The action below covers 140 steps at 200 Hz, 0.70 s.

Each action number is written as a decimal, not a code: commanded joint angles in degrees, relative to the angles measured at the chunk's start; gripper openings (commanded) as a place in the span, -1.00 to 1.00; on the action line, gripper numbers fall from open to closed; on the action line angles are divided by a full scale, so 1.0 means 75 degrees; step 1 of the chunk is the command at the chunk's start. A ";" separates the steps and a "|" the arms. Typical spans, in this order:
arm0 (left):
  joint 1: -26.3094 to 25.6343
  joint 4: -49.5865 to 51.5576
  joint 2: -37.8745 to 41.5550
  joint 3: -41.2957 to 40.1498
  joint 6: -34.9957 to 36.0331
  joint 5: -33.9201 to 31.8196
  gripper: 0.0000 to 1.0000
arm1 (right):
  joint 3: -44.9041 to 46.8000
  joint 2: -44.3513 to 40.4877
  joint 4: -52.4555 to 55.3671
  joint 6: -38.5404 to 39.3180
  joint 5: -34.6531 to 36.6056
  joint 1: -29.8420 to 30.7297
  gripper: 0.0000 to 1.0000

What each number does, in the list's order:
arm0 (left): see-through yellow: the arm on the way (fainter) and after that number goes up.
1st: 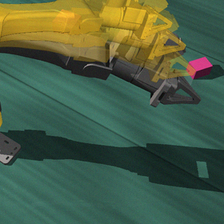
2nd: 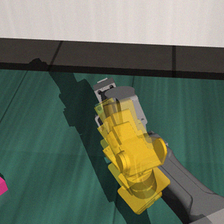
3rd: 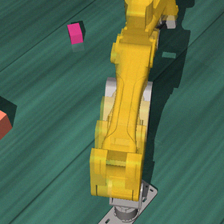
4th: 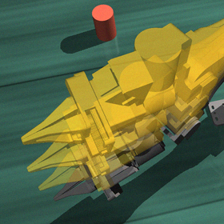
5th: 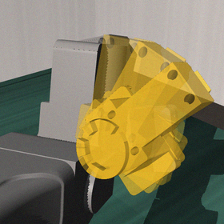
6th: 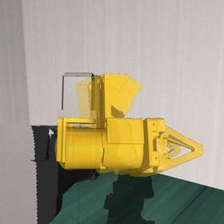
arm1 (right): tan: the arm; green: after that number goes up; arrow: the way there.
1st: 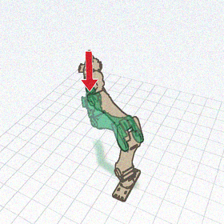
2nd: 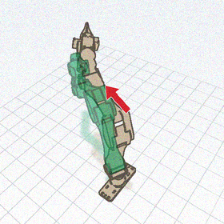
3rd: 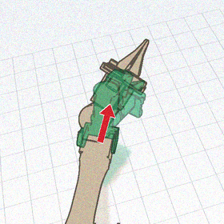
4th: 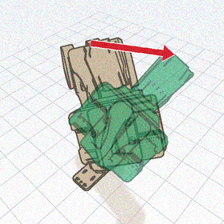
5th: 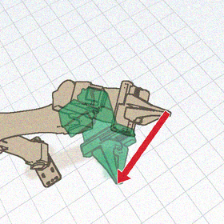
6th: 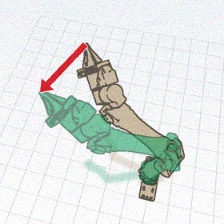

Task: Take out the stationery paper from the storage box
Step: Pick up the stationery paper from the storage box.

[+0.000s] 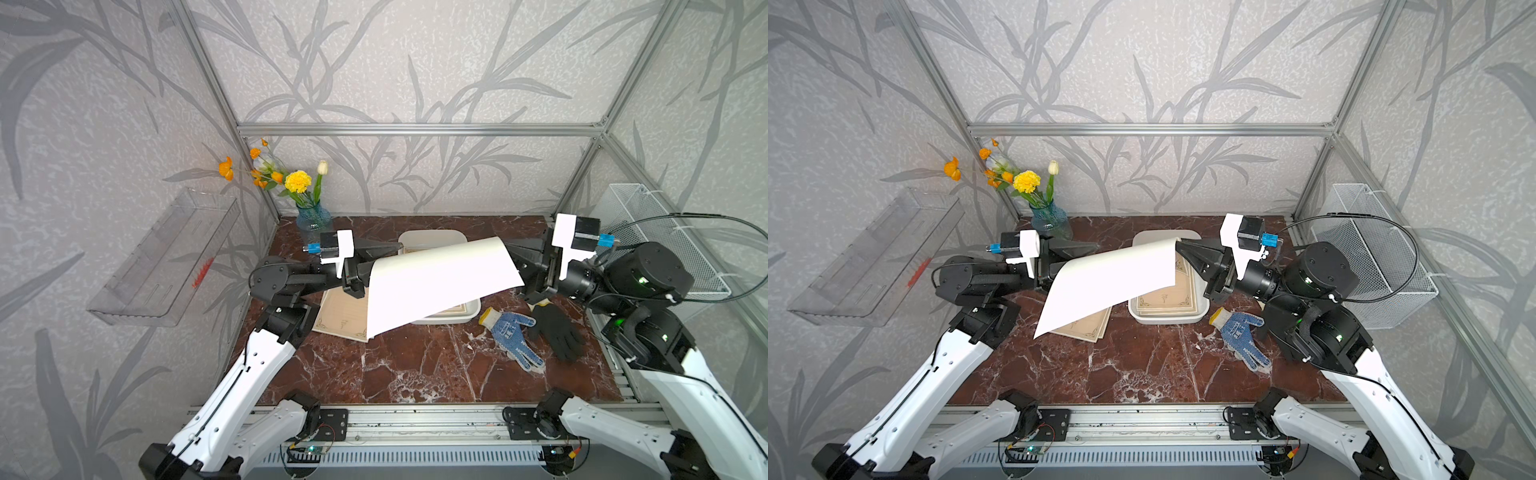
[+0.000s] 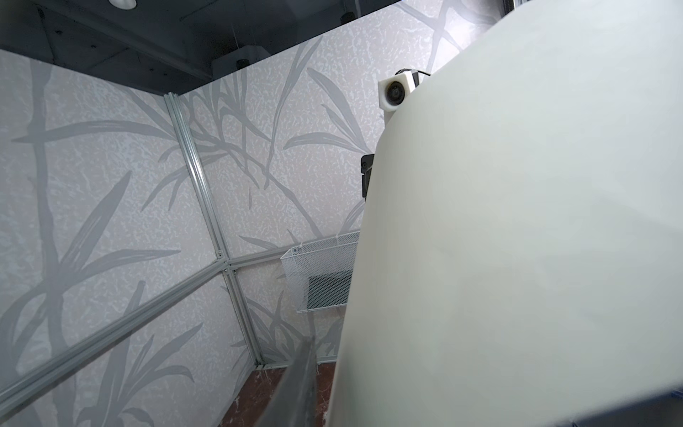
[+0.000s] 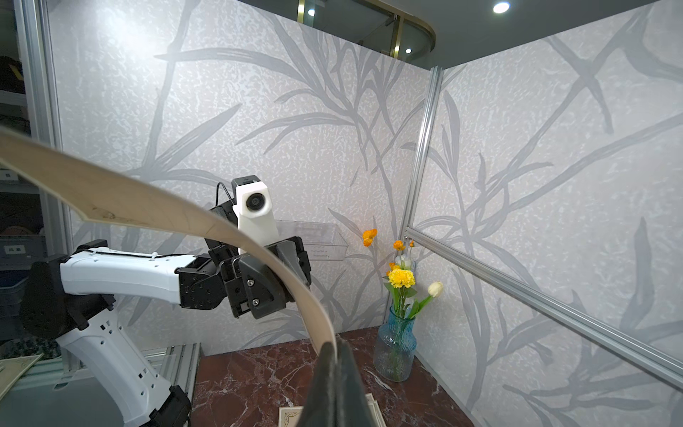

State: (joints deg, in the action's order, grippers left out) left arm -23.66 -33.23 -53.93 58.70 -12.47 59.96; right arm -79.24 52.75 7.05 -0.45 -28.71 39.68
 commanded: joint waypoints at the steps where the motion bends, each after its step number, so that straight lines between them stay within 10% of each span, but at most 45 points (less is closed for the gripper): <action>1: -0.0098 0.0093 0.0195 0.0154 -0.0353 0.0056 -0.63 | 0.0198 0.0055 -0.0452 -0.0414 -0.0227 -0.0029 -1.00; 140: -0.0215 -0.0065 0.0172 0.0276 -0.0885 -0.0668 -0.89 | 0.1427 0.0045 -0.2550 -0.2543 -0.1203 -0.1397 -1.00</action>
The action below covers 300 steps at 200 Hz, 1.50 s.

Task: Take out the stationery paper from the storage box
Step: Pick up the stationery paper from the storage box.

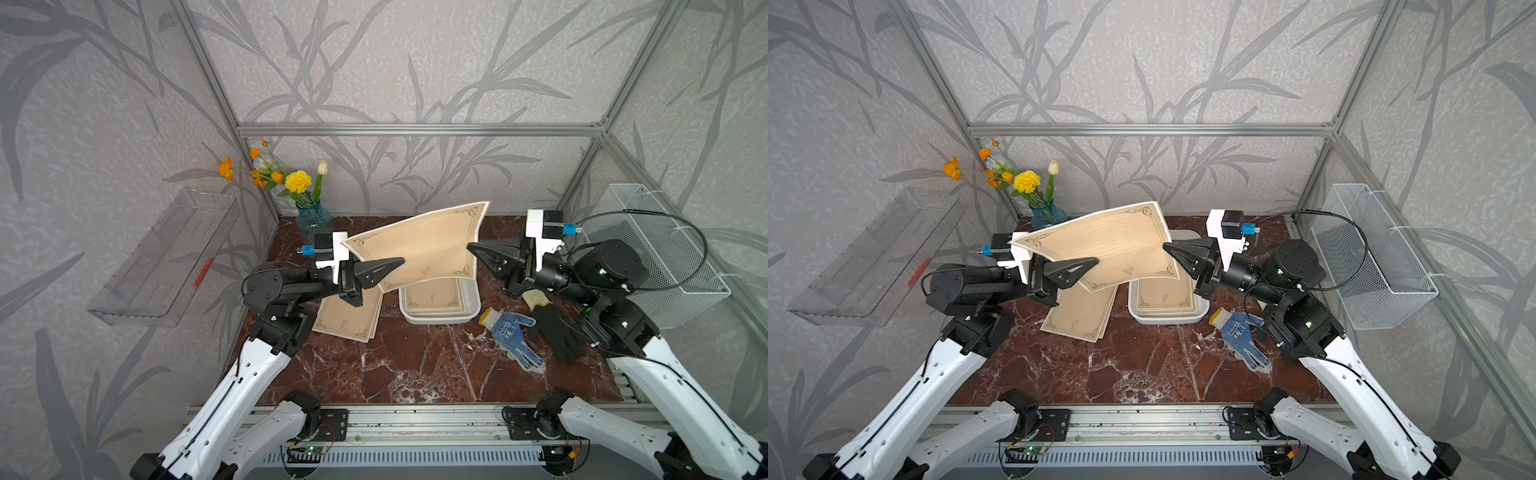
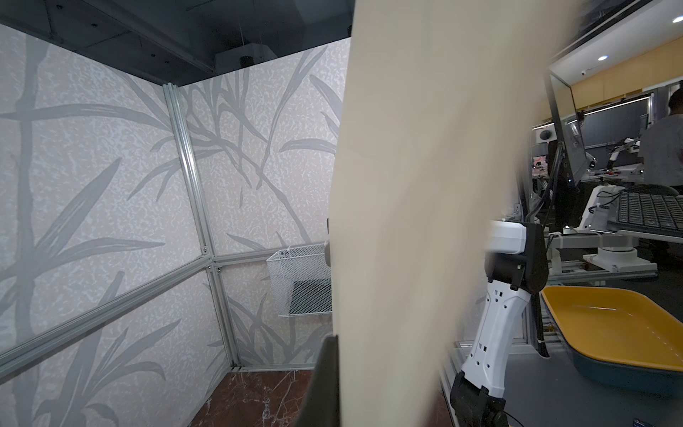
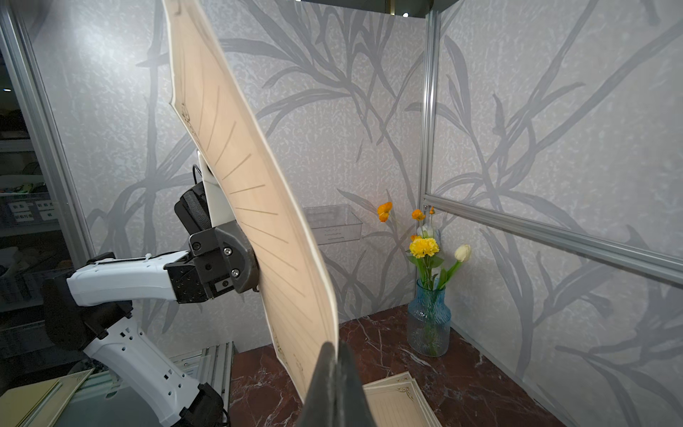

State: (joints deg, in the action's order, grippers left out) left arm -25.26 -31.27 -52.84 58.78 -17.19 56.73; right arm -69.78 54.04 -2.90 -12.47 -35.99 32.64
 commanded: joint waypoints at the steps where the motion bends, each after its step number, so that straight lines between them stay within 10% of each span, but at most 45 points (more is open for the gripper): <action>1: 0.0001 -0.0335 0.0026 0.0262 -0.0265 -0.0250 -0.89 | 0.0170 -0.0127 -0.1239 -0.0963 -0.0237 -0.0472 -1.00; 247: 0.0001 0.0445 -0.0008 0.0520 0.0185 -0.0436 -1.00 | 0.0380 -0.0186 -0.1658 -0.1452 -0.0963 -0.1093 -1.00; 300: 0.0061 0.2837 0.0026 0.1177 0.1414 -0.0793 -1.00 | 0.0221 -0.0139 -0.1192 -0.1092 -0.0876 -0.1084 0.11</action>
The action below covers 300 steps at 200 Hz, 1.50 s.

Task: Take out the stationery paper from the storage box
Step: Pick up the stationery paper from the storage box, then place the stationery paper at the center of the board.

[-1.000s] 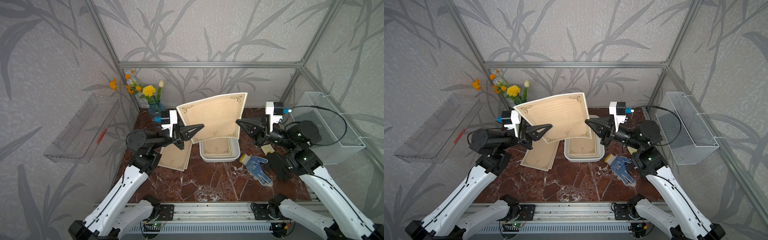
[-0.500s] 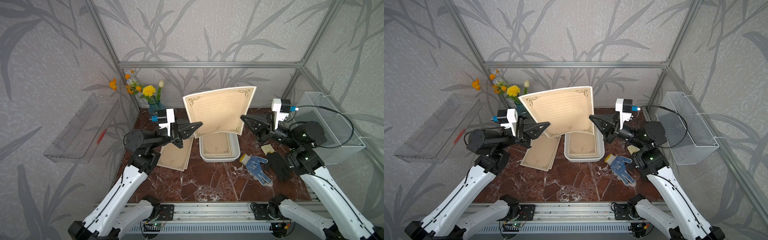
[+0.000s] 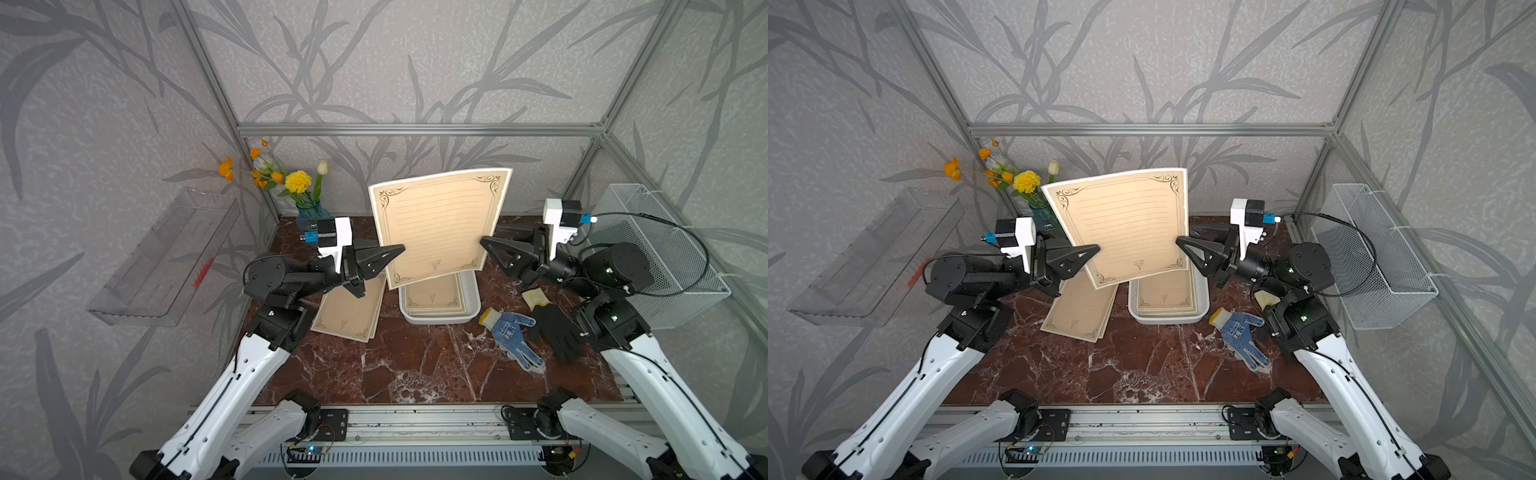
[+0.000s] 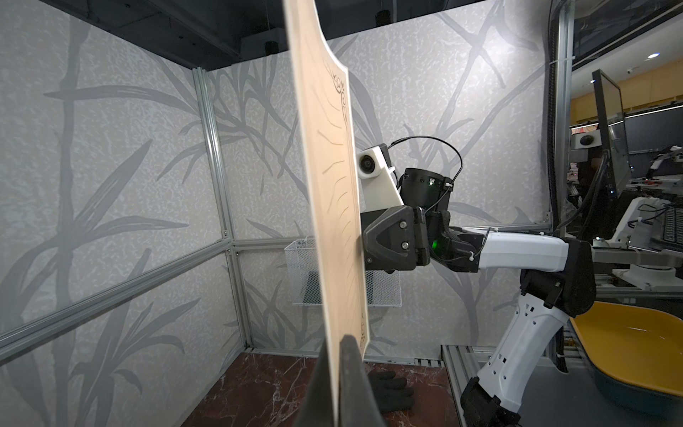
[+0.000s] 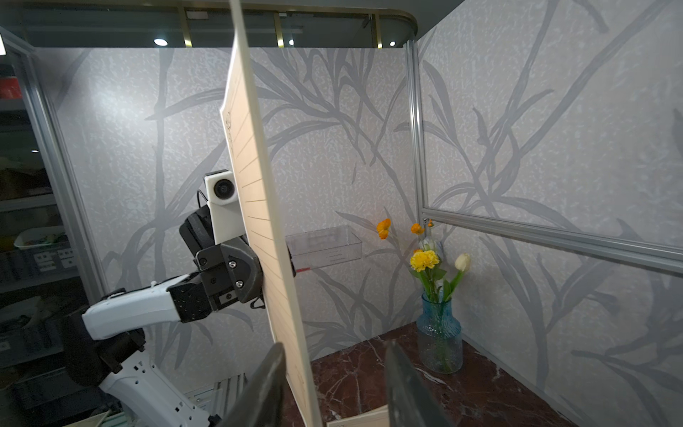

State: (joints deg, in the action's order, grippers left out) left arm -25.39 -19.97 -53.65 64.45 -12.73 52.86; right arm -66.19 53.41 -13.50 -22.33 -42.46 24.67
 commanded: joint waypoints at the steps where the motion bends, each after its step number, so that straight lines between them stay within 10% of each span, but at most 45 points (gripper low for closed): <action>1: 0.0085 0.1369 0.0134 0.0432 0.0842 -0.0288 -1.00 | -0.0262 -0.0055 0.0231 0.0228 -0.0012 -0.0020 0.12; 113: 0.2088 0.4088 -0.0280 0.0552 0.0874 -0.0457 -1.00 | -0.0175 0.0027 0.0579 0.0676 -0.0088 -0.0024 0.27; 300: 0.2875 0.9555 -0.2138 0.1467 0.3608 -0.4281 -1.00 | -0.0401 0.0612 0.1548 0.1545 0.0226 0.0502 0.25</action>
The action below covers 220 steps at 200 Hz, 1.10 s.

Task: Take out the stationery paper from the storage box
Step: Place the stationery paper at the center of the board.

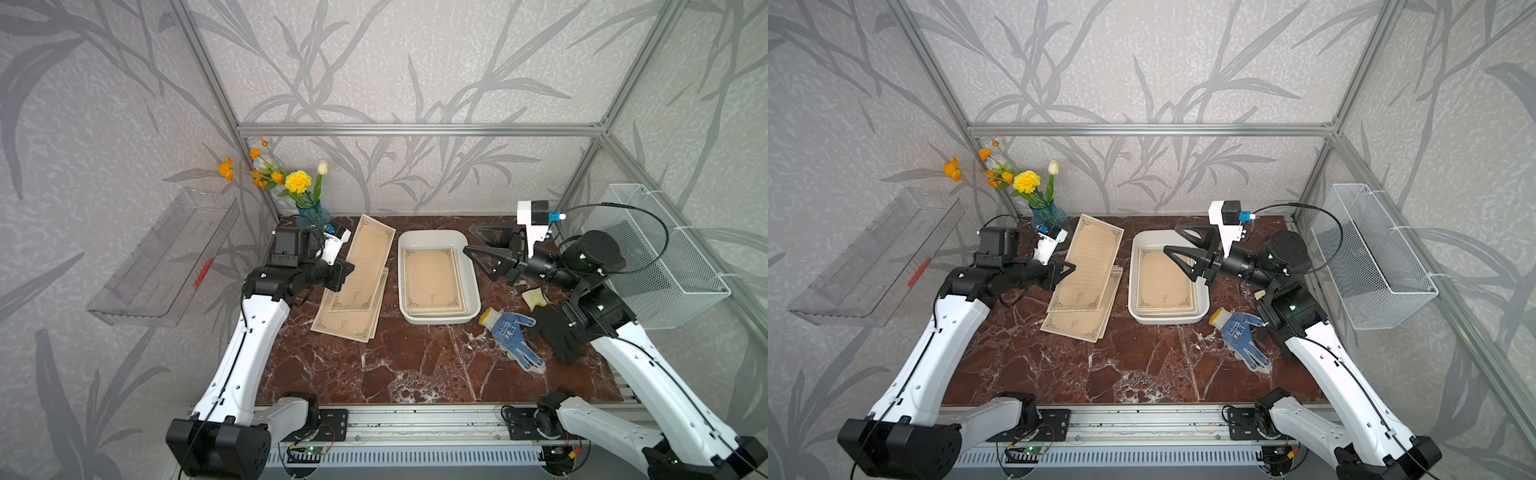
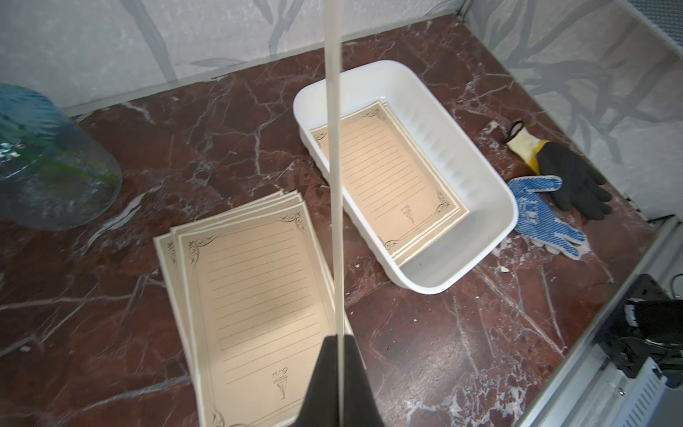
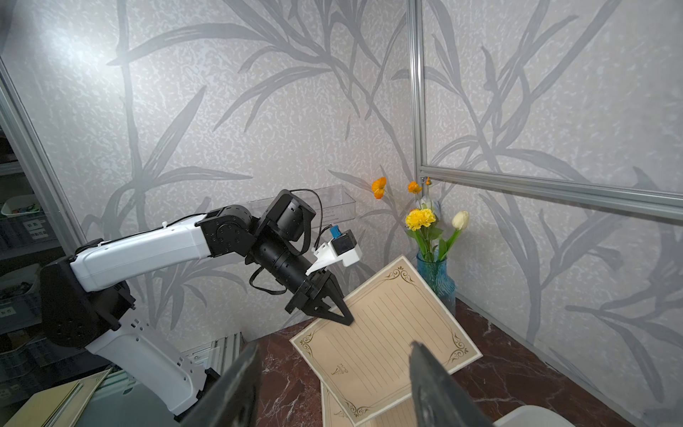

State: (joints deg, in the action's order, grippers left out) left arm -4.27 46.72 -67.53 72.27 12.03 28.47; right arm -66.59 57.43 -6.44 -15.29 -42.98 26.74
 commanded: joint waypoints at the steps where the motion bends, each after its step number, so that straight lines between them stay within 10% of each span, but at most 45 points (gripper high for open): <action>1: 0.0063 0.0680 -0.0306 0.0439 0.0306 -0.1041 -1.00 | -0.0349 0.0082 0.0658 0.0631 0.0306 0.0247 0.25; 89: 0.0193 0.1883 -0.1596 0.1240 0.0498 -0.0288 -1.00 | -0.0469 0.0194 0.1278 0.1222 0.0720 0.0815 0.23; 144: 0.1076 0.1707 -0.2516 0.1626 0.0221 0.2393 -1.00 | -0.0544 0.0325 0.1485 0.1444 0.0826 0.1103 0.22; 220: 0.1747 0.2695 -0.4681 0.2345 0.0275 0.3606 -1.00 | -0.0495 0.0299 0.1818 0.1622 0.1323 0.1290 0.21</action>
State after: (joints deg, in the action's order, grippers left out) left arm 8.25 62.35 -98.91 88.01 13.37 50.65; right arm -68.64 60.07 6.22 -3.97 -34.68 35.90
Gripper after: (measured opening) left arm 0.048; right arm 0.605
